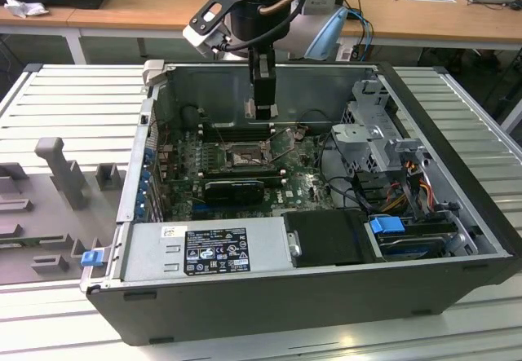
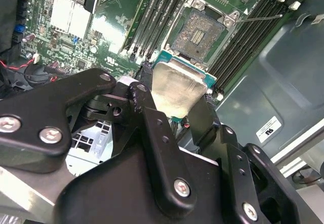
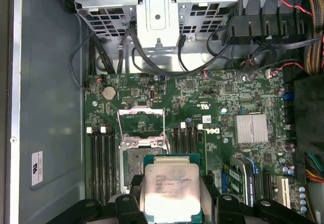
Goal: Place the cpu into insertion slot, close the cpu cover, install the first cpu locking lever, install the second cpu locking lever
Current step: 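Place the cpu into insertion slot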
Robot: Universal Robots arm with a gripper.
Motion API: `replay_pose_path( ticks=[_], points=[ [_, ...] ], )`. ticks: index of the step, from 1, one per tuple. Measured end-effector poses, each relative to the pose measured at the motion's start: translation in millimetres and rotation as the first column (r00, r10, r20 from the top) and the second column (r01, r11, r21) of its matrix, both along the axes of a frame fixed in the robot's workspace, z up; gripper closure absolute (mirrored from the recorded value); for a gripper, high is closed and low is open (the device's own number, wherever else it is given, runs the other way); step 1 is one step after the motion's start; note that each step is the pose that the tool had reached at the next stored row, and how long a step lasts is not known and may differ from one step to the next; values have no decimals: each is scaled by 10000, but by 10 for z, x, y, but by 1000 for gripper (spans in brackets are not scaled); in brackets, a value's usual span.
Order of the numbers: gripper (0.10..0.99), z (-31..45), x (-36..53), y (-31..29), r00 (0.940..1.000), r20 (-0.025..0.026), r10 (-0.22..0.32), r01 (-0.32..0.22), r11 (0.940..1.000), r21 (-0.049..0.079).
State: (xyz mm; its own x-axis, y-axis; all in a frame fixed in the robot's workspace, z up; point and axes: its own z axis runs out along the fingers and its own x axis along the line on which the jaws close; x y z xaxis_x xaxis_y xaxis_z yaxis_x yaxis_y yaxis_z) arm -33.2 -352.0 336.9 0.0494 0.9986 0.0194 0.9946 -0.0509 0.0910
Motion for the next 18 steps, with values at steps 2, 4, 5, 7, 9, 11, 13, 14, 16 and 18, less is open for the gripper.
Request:
replay_pose_path(
  ticks=[2, 4, 5, 7, 9, 11, 13, 14, 16, 18],
  points=[
    [561, -6, -1, 0, 10000, -1, -2, 2, 10000, 11],
    [561, -9, -1, 0, 10000, -1, -2, 2, 10000, 21],
    [561, -11, 0, 0, 10000, -1, 0, 0, 10000, 33],
    [561, -14, 0, 0, 10000, -1, 0, 0, 10000, 44],
    [561, -18, 0, 0, 10000, -1, 0, 0, 10000, 63],
    [561, -22, -1, 0, 10000, -1, 2, -2, 10000, 69],
    [561, -30, -8, 0, 10000, 0, 0, 0, 10000, 69],
    [561, -33, -11, 0, 10000, -1, -2, 2, 10000, 69],
    [561, -43, -18, 1, 10000, 0, 0, 0, 10000, 70],
    [561, -96, -41, 8, 10000, 2, 0, 0, 10000, 69]
  ],
)
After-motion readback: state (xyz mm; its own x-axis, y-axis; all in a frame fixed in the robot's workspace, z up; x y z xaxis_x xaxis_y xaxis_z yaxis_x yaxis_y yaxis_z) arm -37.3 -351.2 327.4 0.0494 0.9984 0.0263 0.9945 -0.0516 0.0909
